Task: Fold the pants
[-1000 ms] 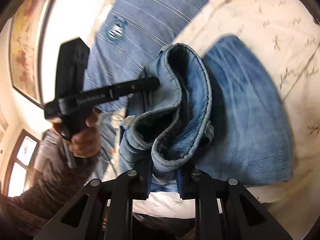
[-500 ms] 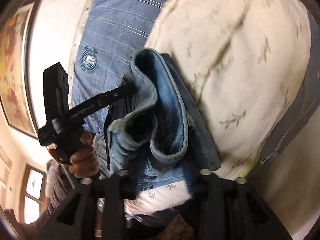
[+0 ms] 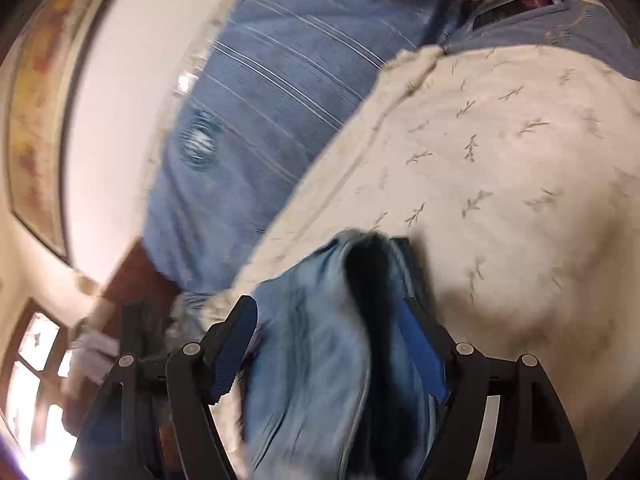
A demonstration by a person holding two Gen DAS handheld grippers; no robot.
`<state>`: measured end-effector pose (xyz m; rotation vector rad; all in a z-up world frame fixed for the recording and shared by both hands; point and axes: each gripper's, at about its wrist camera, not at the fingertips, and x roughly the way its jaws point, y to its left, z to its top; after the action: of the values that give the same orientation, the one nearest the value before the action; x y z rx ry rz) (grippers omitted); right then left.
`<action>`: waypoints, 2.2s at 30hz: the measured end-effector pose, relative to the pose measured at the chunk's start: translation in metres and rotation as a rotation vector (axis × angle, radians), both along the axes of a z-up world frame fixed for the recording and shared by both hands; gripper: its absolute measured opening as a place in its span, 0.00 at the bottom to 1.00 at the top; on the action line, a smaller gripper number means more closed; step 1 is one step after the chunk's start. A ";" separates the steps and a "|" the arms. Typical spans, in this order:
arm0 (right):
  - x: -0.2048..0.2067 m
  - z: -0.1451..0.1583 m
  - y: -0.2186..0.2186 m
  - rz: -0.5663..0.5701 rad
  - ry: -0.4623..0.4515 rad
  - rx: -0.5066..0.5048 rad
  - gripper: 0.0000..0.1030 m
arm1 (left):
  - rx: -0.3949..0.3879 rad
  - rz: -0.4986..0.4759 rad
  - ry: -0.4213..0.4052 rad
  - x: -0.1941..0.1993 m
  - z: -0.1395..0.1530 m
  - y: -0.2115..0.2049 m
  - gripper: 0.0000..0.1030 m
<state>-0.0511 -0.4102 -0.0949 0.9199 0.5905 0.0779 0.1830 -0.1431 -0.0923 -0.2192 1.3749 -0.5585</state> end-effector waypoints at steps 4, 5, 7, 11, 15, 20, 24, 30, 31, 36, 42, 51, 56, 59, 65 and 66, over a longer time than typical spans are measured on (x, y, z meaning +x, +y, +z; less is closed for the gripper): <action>0.029 0.021 0.017 0.107 0.013 -0.087 0.06 | 0.003 -0.031 -0.065 -0.003 0.023 -0.009 0.39; 0.021 0.036 0.021 0.106 -0.033 -0.148 0.06 | 0.030 -0.046 -0.136 -0.008 0.032 -0.013 0.39; 0.009 0.051 0.020 0.087 -0.055 -0.237 0.05 | 0.088 -0.053 -0.216 -0.015 0.033 -0.018 0.39; 0.033 0.000 0.006 0.066 0.202 -0.338 0.09 | 0.218 -0.056 -0.320 -0.027 0.021 -0.033 0.41; 0.025 -0.008 0.004 0.046 0.171 -0.297 0.11 | 0.270 -0.079 -0.380 -0.042 0.027 -0.044 0.41; 0.023 -0.004 0.008 0.042 0.186 -0.306 0.17 | 0.248 -0.070 -0.339 -0.046 0.029 -0.046 0.41; 0.015 0.004 0.012 0.041 0.196 -0.295 0.23 | 0.248 -0.068 -0.334 -0.046 0.031 -0.046 0.41; -0.004 0.012 0.016 0.050 0.204 -0.276 0.34 | 0.252 -0.052 -0.316 -0.050 0.036 -0.037 0.41; -0.007 0.012 0.016 0.051 0.205 -0.267 0.37 | 0.250 -0.048 -0.310 -0.050 0.038 -0.033 0.41; -0.034 0.010 0.017 0.067 0.185 -0.158 0.54 | 0.163 0.018 -0.198 -0.051 0.035 0.016 0.43; -0.038 -0.009 0.051 0.188 0.192 -0.148 0.51 | 0.095 0.011 -0.056 -0.066 0.004 0.031 0.49; -0.062 0.023 0.089 0.147 0.189 -0.589 0.19 | 0.161 -0.056 -0.115 -0.088 0.005 0.017 0.53; -0.058 -0.007 0.079 0.108 0.249 -0.533 0.30 | 0.204 -0.066 -0.184 -0.099 0.007 0.011 0.58; -0.059 -0.005 0.070 0.086 0.239 -0.474 0.35 | 0.207 -0.061 -0.188 -0.103 0.008 0.011 0.58; -0.065 -0.004 0.056 0.064 0.234 -0.363 0.40 | 0.222 -0.073 -0.217 -0.107 0.010 0.009 0.58; -0.066 -0.003 0.056 0.063 0.236 -0.354 0.40 | 0.224 -0.077 -0.222 -0.108 0.011 0.010 0.58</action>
<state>-0.1171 -0.3540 -0.0982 0.5689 0.8223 -0.0783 0.0750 -0.1329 -0.0813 0.0759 1.2215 -0.4724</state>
